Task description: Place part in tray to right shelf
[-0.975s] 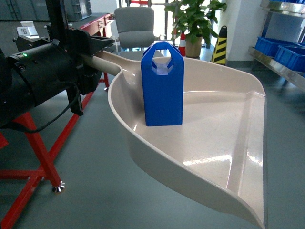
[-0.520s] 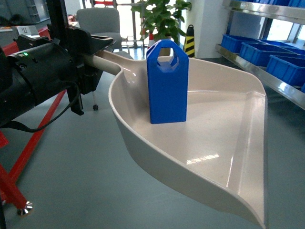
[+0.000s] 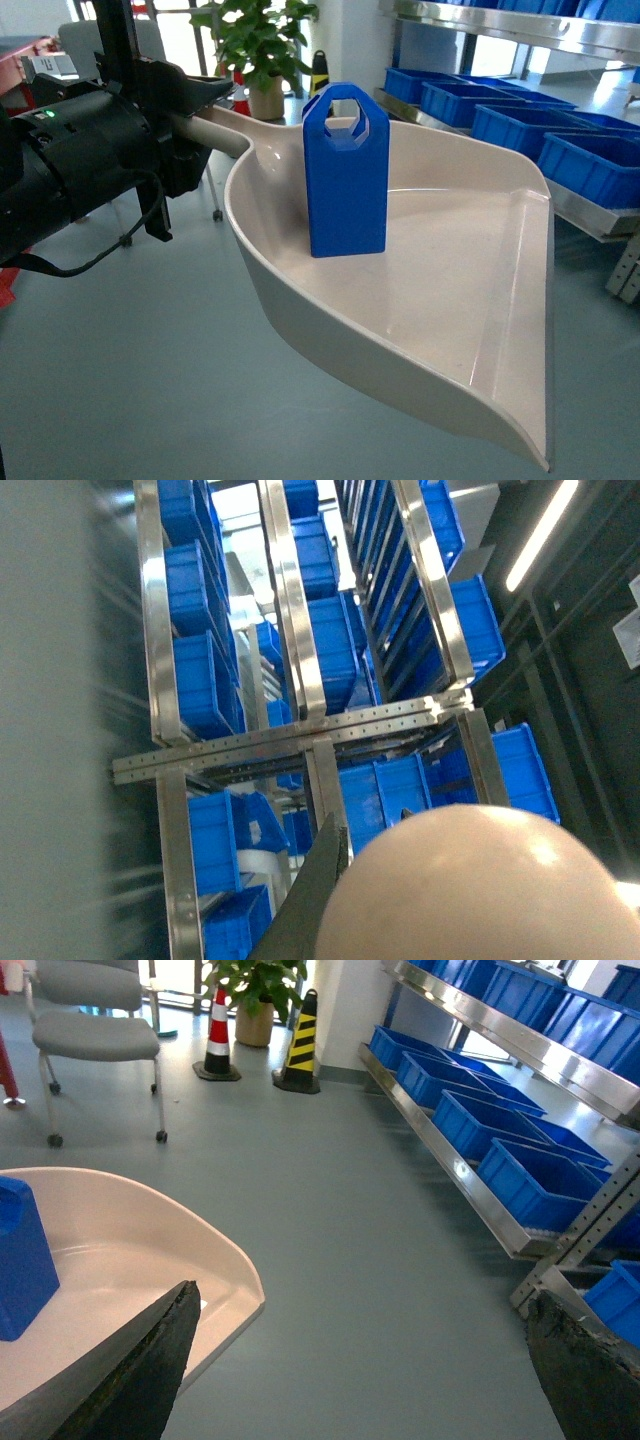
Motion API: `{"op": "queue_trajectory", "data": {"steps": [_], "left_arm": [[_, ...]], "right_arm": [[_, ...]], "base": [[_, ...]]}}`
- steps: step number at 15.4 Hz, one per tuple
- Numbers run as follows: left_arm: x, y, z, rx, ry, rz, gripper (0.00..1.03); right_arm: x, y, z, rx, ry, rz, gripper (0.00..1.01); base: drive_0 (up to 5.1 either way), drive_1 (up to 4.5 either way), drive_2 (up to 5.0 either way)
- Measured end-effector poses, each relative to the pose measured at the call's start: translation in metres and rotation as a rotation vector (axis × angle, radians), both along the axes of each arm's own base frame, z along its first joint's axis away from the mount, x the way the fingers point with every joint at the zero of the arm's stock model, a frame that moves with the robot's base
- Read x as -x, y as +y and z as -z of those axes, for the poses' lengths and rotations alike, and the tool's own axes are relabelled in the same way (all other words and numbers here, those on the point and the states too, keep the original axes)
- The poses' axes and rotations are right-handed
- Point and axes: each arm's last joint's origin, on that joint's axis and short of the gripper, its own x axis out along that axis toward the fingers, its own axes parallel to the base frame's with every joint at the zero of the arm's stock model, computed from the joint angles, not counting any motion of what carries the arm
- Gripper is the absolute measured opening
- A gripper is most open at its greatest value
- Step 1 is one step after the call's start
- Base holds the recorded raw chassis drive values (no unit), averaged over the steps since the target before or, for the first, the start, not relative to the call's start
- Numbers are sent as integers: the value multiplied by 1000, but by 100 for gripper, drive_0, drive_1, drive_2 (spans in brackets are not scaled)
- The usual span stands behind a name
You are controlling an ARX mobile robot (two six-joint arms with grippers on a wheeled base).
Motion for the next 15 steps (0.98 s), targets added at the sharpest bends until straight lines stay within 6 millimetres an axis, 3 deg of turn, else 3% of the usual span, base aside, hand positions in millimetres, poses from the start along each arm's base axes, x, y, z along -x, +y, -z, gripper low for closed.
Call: {"op": "queue_trajectory", "data": {"steps": [15], "left_arm": [[0,-1,0,-1,0,5,12]], "right_arm": [[0,0,0,0,0,0,98]], "base": [[-163,-163,-163]]}}
